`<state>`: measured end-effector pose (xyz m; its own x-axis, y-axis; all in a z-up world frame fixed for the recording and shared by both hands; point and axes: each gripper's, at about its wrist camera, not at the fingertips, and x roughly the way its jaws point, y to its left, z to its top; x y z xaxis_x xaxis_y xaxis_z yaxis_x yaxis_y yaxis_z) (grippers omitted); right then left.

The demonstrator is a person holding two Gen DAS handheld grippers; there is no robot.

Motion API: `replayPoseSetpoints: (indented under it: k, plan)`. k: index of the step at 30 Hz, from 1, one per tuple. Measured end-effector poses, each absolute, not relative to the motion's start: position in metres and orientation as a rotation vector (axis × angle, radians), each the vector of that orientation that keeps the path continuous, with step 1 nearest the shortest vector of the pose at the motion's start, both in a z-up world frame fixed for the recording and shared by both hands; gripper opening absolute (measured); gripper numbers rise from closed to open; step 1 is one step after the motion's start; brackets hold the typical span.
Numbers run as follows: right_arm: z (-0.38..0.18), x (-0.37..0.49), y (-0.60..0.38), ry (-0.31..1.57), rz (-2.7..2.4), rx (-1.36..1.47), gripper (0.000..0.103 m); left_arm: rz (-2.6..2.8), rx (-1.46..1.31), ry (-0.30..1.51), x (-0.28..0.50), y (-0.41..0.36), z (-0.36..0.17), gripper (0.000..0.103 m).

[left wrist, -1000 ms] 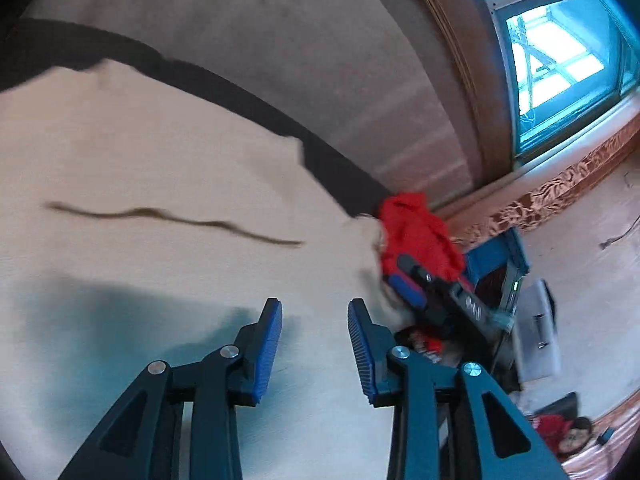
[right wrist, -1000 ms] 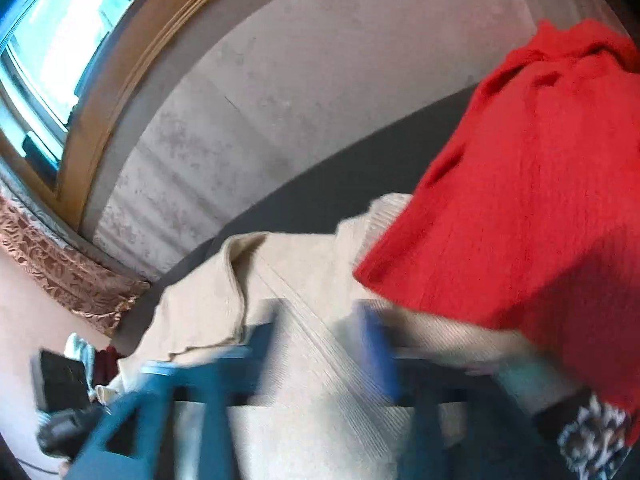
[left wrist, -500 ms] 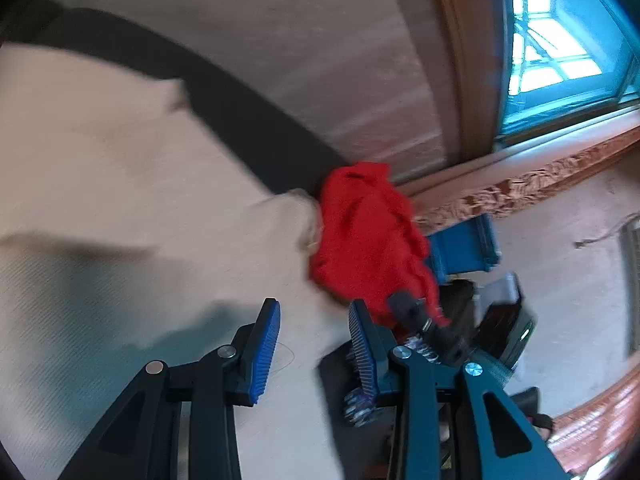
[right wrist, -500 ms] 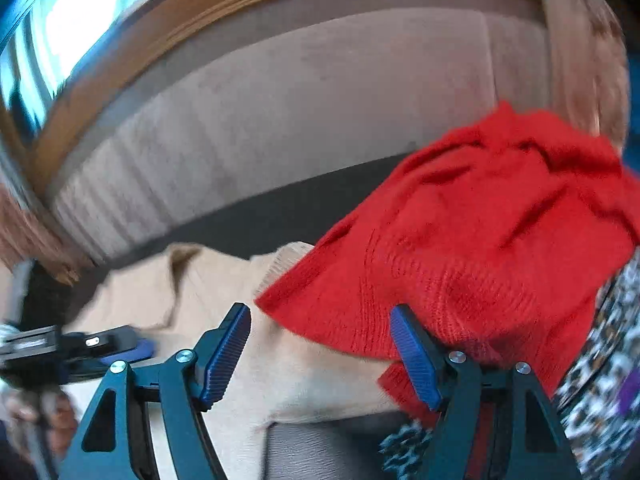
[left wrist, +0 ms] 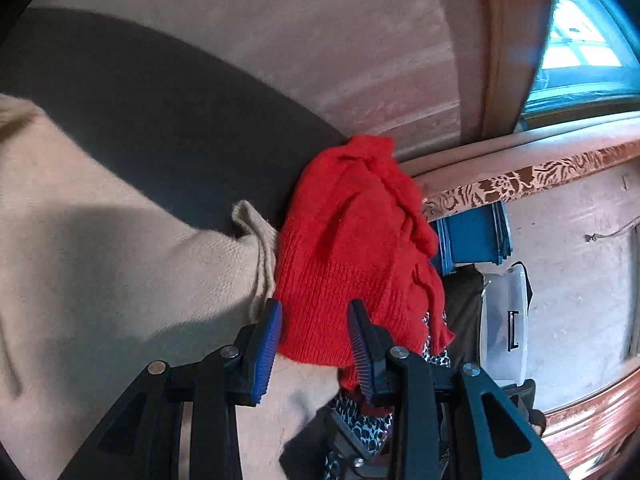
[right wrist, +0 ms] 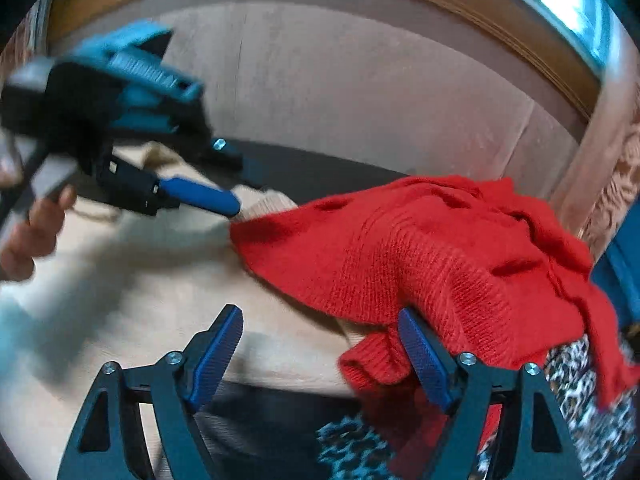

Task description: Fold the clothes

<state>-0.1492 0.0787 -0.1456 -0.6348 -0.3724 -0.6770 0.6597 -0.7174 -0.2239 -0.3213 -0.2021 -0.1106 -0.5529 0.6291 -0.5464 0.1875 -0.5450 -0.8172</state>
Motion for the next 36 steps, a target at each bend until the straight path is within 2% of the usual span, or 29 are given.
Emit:
replayPoseSetpoints:
  k: [2, 3, 5, 6, 9, 15, 19, 24, 31, 34, 36]
  plan:
    - [-0.145, -0.155, 0.084, 0.608, -2.345, 0.817, 0.08, 2.177, -1.34, -1.316, -0.328, -0.201, -0.118, 0.033]
    - [-0.142, -0.161, 0.093, 0.529, -2.353, 0.834, 0.075, 2.171, -1.342, -1.343, -0.328, -0.203, -0.12, 0.032]
    - [-0.136, -0.173, 0.112, 0.37, -2.364, 0.866, 0.031, 2.158, -1.342, -1.395, -0.328, -0.207, -0.125, 0.026]
    - [-0.132, -0.18, 0.121, 0.29, -2.367, 0.881, 0.003, 2.174, -1.298, -1.413, -0.325, -0.209, -0.123, 0.026]
    - [-0.123, -0.198, 0.15, 0.059, -2.374, 0.92, 0.004, 2.196, -1.269, -1.41, -0.322, -0.213, -0.119, 0.027]
    - [-0.114, -0.231, 0.225, -0.214, -2.534, 0.981, 0.0, 2.184, -1.302, -1.395, -0.319, -0.209, -0.123, 0.029]
    - [-0.112, -0.235, 0.251, -0.304, -2.543, 0.993, 0.0, 2.137, -1.309, -1.384, -0.318, -0.196, -0.127, 0.031]
    - [-0.125, -0.243, 0.247, -0.312, -2.517, 1.033, 0.0, 2.104, -1.366, -1.367, -0.314, -0.178, -0.136, 0.034]
    - [-0.134, -0.236, 0.246, -0.319, -2.481, 1.046, 0.0, 2.115, -1.392, -1.436, -0.33, -0.172, -0.153, 0.036]
    - [-0.134, -0.237, 0.248, -0.33, -2.474, 1.045, 0.0, 2.154, -1.371, -1.388, -0.334, -0.165, -0.148, 0.023]
    - [-0.133, -0.236, 0.248, -0.33, -2.474, 1.038, 0.002, 2.188, -1.377, -1.334, -0.332, -0.163, -0.145, 0.002]
